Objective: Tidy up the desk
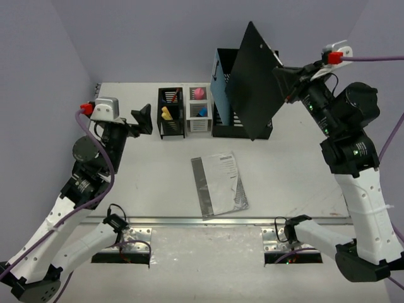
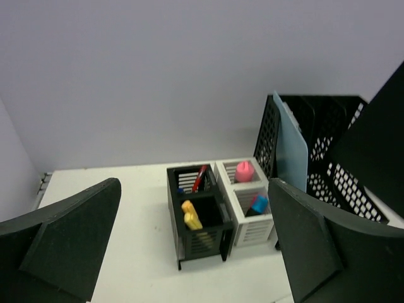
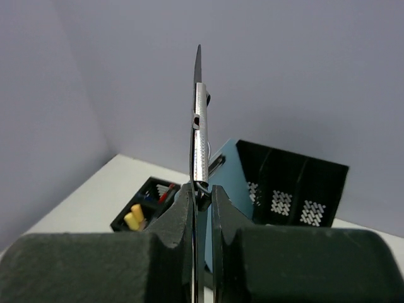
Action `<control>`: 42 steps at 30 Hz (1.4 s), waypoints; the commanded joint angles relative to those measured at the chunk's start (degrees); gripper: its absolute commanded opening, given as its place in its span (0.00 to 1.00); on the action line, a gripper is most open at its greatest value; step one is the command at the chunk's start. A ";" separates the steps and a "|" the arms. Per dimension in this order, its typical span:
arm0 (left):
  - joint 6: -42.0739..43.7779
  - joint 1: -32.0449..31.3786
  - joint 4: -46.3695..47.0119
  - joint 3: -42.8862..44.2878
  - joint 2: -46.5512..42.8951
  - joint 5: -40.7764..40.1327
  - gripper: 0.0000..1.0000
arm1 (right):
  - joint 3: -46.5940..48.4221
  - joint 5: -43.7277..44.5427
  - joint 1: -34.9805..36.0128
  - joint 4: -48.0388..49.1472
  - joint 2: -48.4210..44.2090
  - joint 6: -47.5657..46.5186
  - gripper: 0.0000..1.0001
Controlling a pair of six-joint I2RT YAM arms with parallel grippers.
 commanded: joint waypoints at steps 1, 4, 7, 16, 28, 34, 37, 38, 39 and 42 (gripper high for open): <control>-1.19 0.55 -6.11 -0.25 -0.01 2.11 1.00 | 3.12 13.34 0.03 7.78 1.37 0.51 0.01; -1.80 0.64 -7.44 -0.34 1.30 0.79 1.00 | 2.94 17.12 0.03 10.94 2.95 -1.17 0.01; -3.30 0.64 -6.65 -1.74 0.52 0.34 1.00 | 3.38 19.06 0.03 12.97 4.97 -1.44 0.01; -2.86 0.55 -6.91 -3.76 -0.71 -1.15 1.00 | 4.00 26.25 0.03 17.01 11.74 -0.64 0.01; -3.21 0.64 -6.21 -7.54 -1.33 -1.41 1.00 | 3.64 30.40 0.03 23.25 24.31 3.57 0.01; -3.65 0.55 -6.65 -9.56 -1.77 -1.06 1.00 | 2.86 30.67 0.56 29.48 30.20 0.86 0.01; -3.56 0.55 -6.30 -10.61 -1.94 -1.06 1.00 | 0.14 29.79 1.43 33.25 31.96 -0.38 0.01; -3.74 0.55 -6.21 -10.88 -1.77 -1.06 1.00 | -0.57 29.96 1.79 34.06 32.58 -1.25 0.01; -3.91 0.55 -6.12 -11.32 -1.68 -0.71 1.00 | -1.44 30.31 2.49 35.28 33.02 -1.61 0.01; -4.35 0.55 -6.12 -11.85 -1.42 -0.10 1.00 | -4.08 30.93 4.07 40.45 34.51 -5.11 0.01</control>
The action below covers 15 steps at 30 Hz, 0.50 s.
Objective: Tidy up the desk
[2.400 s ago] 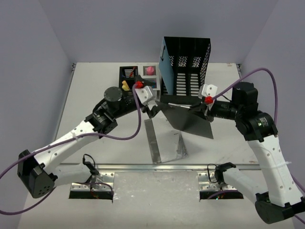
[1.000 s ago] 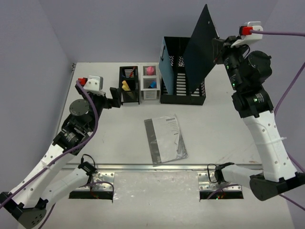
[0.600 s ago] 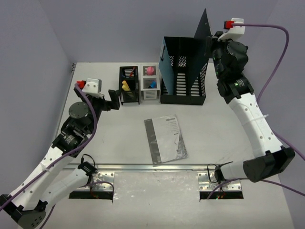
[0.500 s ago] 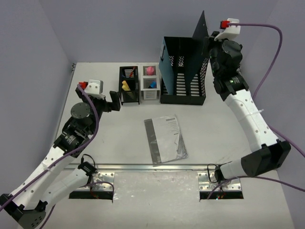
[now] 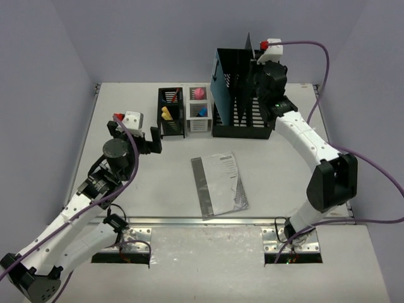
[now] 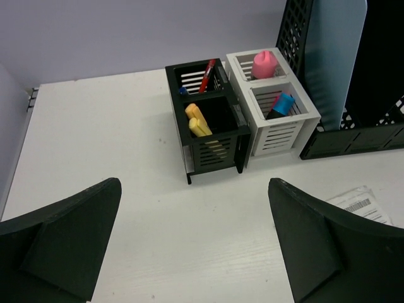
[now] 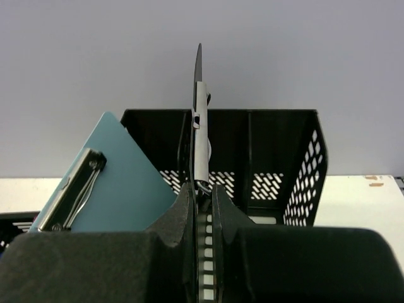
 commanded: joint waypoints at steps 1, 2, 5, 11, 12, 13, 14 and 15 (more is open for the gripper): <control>-1.18 0.49 2.53 -0.35 -0.15 0.39 1.00 | -1.75 1.92 2.17 13.22 0.57 -4.84 0.01; -1.10 0.57 2.62 -0.44 -0.15 0.39 1.00 | -2.10 2.18 2.26 13.66 1.18 -5.20 0.01; -1.01 0.57 2.62 -0.70 0.29 0.56 1.00 | -2.98 2.89 2.88 14.02 1.98 -5.73 0.01; -0.92 0.49 2.45 -1.76 0.55 1.79 1.00 | -6.32 2.80 4.20 14.20 2.24 -7.49 0.23; -1.01 0.49 2.36 -2.19 0.64 2.05 1.00 | -6.58 2.54 4.55 14.20 1.98 -7.57 0.35; -1.18 0.49 2.45 -2.29 0.64 2.23 1.00 | -6.76 1.58 4.64 14.02 1.89 -7.84 0.42; -1.36 0.57 2.53 -2.37 0.73 2.67 1.00 | -6.50 0.96 5.07 13.50 1.72 -7.93 0.48; -1.54 0.58 2.54 -2.46 0.73 2.85 1.00 | -6.15 -0.09 5.16 12.01 1.19 -8.10 0.52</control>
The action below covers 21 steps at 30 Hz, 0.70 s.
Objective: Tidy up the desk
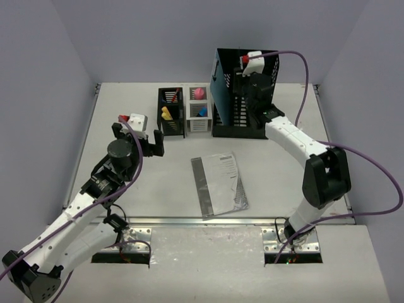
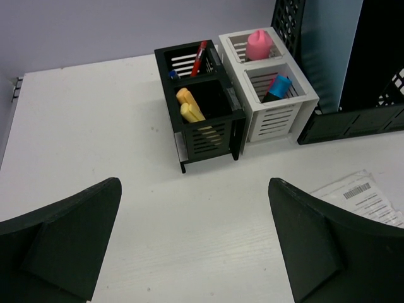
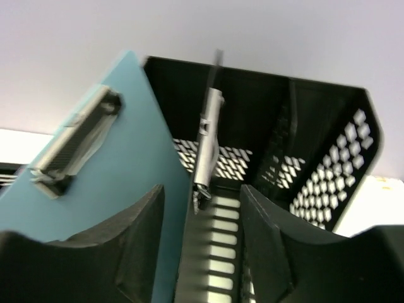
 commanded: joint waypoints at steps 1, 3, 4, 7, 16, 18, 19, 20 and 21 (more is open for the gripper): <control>-1.06 0.58 2.34 -0.15 0.12 1.43 1.00 | 1.26 -3.56 1.23 3.24 -2.61 -1.30 0.52; -1.32 0.58 2.16 0.20 0.21 2.13 1.00 | 1.35 -8.21 2.45 0.78 -4.62 -3.57 0.56; -1.23 0.49 1.99 0.21 0.21 2.13 1.00 | 1.35 -9.64 2.46 0.77 -5.51 -3.94 0.57; 2.09 0.58 1.81 -0.58 -1.10 9.03 1.00 | 1.62 -18.31 3.08 -6.05 -10.16 -9.03 0.62; 34.21 0.58 -8.70 -5.33 -6.56 43.15 0.97 | -11.56 -43.56 2.99 -30.19 -33.98 -29.76 0.71; 42.05 0.57 -12.32 -6.38 -6.56 52.26 0.95 | -14.90 -51.02 2.81 -42.13 -38.71 -37.22 0.71; 50.97 0.49 -15.99 -6.91 -6.56 54.67 0.93 | -16.56 -53.57 2.81 -46.21 -40.22 -41.26 0.68; 54.80 0.49 -17.42 -7.43 -6.30 56.87 0.92 | -20.75 -56.99 2.81 -49.82 -41.80 -48.95 0.67; 61.19 0.57 -19.61 -8.48 -5.86 59.76 0.91 | -22.97 -57.98 2.64 -54.99 -44.86 -52.60 0.67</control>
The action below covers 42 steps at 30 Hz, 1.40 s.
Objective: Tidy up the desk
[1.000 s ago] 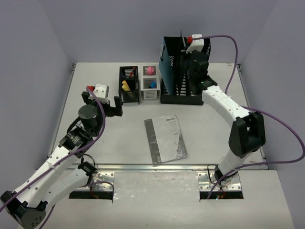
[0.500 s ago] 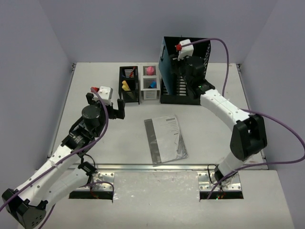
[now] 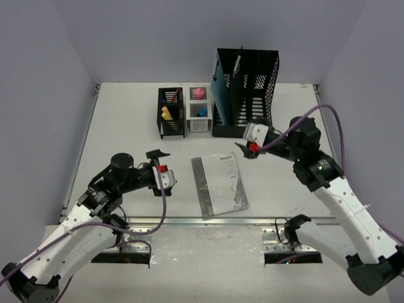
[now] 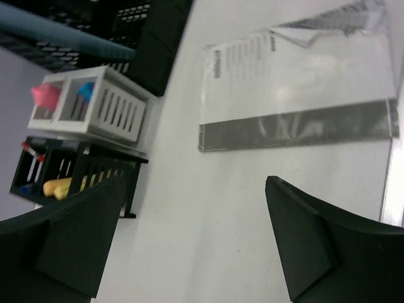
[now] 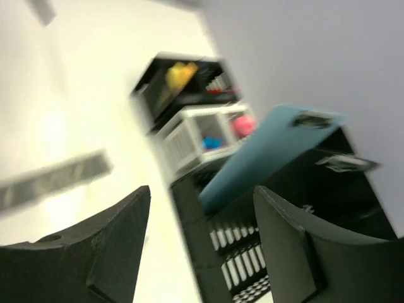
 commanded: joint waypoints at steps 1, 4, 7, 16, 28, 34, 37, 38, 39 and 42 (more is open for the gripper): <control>24.22 0.49 -8.18 -2.09 1.22 15.81 0.91 | -9.41 -12.46 -0.57 -22.73 -4.01 -24.84 0.66; 28.63 0.49 -7.92 -1.83 7.79 19.15 0.89 | -18.81 -14.13 -2.15 -25.99 -6.93 -34.80 0.66; 32.76 0.49 -7.74 -0.25 13.59 23.10 0.88 | -21.64 -17.37 -7.31 -28.28 -4.92 -43.58 0.64; 46.13 -0.48 -1.00 -1.47 25.65 29.00 0.88 | -26.57 -34.08 -23.51 -34.08 7.56 -87.29 0.71; 54.13 -5.22 19.67 -10.44 36.29 26.89 0.88 | -29.66 -39.19 -27.47 -25.83 25.50 -116.58 0.76; 53.34 -8.64 28.37 -10.18 42.87 24.88 0.89 | -28.33 -37.61 -27.38 -20.74 31.03 -116.67 0.76; 53.60 -9.62 30.48 -10.18 45.16 24.69 0.89 | -29.29 -37.08 -26.77 -18.54 32.97 -116.67 0.75; 53.69 -10.23 31.71 -10.27 45.87 24.08 0.89 | -29.47 -36.99 -26.68 -18.18 33.50 -116.67 0.75; 53.95 -10.50 31.89 -10.18 47.35 24.08 0.89 | -29.47 -36.73 -26.68 -18.00 33.94 -116.67 0.75; 56.76 -10.76 32.68 -10.88 50.17 24.34 0.89 | -29.82 -36.72 -26.42 -17.21 35.52 -116.58 0.73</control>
